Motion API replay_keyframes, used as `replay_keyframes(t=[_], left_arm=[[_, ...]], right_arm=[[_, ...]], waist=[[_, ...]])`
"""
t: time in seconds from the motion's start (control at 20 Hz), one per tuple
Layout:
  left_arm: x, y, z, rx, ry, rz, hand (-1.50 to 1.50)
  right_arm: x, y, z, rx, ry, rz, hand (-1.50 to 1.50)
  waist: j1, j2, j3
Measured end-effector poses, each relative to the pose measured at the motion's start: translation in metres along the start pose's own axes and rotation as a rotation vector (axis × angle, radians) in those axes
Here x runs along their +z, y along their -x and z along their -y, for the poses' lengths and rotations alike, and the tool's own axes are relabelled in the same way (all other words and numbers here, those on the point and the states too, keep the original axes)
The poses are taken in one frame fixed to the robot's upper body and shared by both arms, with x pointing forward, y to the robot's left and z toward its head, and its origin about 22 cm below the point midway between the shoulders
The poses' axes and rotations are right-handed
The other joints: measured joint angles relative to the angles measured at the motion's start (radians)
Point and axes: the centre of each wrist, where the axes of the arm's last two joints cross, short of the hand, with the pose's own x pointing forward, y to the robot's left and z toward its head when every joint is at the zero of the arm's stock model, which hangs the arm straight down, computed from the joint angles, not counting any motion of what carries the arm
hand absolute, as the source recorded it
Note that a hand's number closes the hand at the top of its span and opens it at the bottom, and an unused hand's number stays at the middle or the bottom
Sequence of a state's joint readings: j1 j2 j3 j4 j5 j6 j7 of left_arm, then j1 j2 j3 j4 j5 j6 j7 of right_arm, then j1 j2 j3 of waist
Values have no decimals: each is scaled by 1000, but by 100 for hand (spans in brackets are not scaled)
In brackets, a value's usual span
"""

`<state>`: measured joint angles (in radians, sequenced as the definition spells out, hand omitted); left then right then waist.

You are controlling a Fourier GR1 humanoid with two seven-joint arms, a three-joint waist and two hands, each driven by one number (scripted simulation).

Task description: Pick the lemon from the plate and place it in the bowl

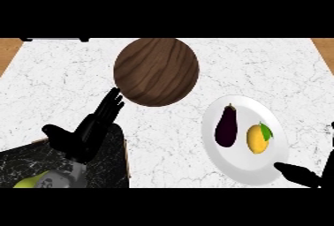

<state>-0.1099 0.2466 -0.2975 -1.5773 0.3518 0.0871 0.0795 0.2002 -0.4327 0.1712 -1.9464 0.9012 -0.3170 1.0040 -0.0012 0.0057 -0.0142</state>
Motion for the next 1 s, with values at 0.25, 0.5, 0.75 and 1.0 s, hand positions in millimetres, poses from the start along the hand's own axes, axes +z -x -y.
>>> replay_keyframes(t=[0.25,0.5,0.75,1.0], left_arm=[[-7,-4,1,0,19,-4,0],[-10,-4,6,4,26,-5,0],[-11,-8,3,10,21,-6,0],[-15,-6,1,8,11,-13,0]], right_arm=[[14,-39,2,28,-59,-60,-150],[20,-61,-7,47,-97,-123,-150],[20,-74,-16,75,-144,-178,-150],[17,-88,-20,92,-184,-211,-150]], waist=[[18,0,4],[21,-1,7],[18,-3,9],[9,-3,11]])
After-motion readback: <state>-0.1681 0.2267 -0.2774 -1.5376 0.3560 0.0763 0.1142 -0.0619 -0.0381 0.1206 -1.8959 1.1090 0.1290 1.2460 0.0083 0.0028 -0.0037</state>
